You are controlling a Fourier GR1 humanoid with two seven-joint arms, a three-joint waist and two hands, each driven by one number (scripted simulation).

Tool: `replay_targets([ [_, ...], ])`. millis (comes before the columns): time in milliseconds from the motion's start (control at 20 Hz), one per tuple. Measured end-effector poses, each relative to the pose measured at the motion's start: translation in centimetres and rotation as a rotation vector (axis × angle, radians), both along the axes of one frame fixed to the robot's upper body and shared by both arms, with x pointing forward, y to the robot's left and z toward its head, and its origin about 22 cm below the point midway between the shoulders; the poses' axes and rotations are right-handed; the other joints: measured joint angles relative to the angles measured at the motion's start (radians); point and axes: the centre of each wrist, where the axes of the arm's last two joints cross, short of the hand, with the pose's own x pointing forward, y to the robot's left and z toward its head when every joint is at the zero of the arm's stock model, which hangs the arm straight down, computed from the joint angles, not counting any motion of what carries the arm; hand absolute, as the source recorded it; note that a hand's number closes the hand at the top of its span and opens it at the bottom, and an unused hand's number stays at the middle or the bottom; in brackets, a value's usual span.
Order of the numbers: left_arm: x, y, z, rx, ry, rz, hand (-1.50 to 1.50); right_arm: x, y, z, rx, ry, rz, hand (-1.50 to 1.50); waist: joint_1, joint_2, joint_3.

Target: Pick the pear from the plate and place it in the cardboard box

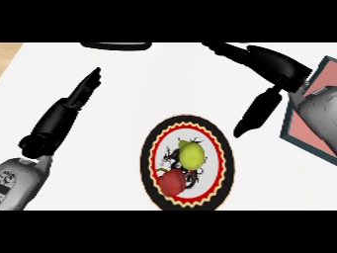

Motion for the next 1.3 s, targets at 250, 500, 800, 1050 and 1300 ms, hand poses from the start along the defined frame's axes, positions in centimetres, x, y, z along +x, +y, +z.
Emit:
replay_targets([
  [250,0.2,0.7,-0.2,0.013,-0.005,0.009,0.00,1.6,3.1,0.7,-0.156,-0.061,0.193,-1.50,-0.011,-0.004,0.000],
  [500,0.2,0.9,-0.6,0.014,0.004,0.014,0.00,1.8,7.4,1.9,-0.414,-0.065,0.353,-1.50,-0.023,-0.010,-0.001],
  [800,0.0,1.6,-0.9,0.016,0.007,0.030,0.00,1.0,13.3,2.3,-0.650,-0.055,0.515,-1.50,-0.039,-0.016,-0.001],
  [1050,-0.2,2.1,-1.4,0.018,0.013,0.045,0.00,-0.7,18.2,1.7,-0.801,-0.077,0.574,-1.50,-0.056,-0.020,0.000],
  [1300,-0.3,2.3,-1.0,0.018,0.018,0.057,0.00,-2.2,20.4,0.5,-0.903,-0.055,0.588,-1.50,-0.068,-0.023,0.000],
])
